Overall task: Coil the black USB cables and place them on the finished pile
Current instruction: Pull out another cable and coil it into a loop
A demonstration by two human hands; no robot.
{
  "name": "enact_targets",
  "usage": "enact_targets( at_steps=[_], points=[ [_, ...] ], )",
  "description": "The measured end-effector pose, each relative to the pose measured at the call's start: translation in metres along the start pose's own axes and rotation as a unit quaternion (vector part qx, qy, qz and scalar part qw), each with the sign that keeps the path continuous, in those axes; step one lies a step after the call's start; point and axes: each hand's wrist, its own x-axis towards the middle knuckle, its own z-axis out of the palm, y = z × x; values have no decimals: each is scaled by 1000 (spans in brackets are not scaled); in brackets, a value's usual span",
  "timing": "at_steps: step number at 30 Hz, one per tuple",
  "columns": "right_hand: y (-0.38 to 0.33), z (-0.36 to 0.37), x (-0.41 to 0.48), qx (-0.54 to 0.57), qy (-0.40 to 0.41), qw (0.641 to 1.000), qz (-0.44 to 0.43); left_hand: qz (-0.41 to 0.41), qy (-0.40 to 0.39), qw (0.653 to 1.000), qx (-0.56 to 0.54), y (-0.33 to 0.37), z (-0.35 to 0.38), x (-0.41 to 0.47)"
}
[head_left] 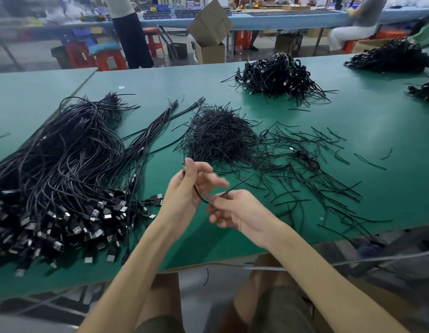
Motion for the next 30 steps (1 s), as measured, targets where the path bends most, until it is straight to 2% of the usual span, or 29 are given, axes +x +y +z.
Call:
enact_targets(
  at_steps=[2,4,7,9,12,16,18,20,26,30],
  points=[
    [0,0,-3,-99,-28,995,5,-64,21,993,-100,3,0,-1],
    [0,1,-6,-218,-4,976,6,-106,42,985,-128,6,-1,0],
    [6,-2,-8,-344,135,927,-71,-112,46,982,-144,6,-6,2],
    [10,-8,-10,-418,223,863,-173,-96,32,977,-186,7,-11,3],
    [17,-11,-8,-540,161,785,-256,-65,15,978,-196,8,-17,2],
    [24,-9,0,-635,141,714,-259,-49,-46,991,-116,5,-11,-4],
    [18,-13,-2,-638,108,725,-237,-39,-101,993,-51,4,-7,-8],
    [10,-17,-4,-610,96,743,-259,-45,-141,989,-9,5,-6,-12],
    [-4,-21,-5,-647,87,708,-269,-42,-143,981,123,9,-2,-17],
    [-1,-27,-4,-630,121,697,-320,-17,-154,973,173,14,9,-19]
  ],
)
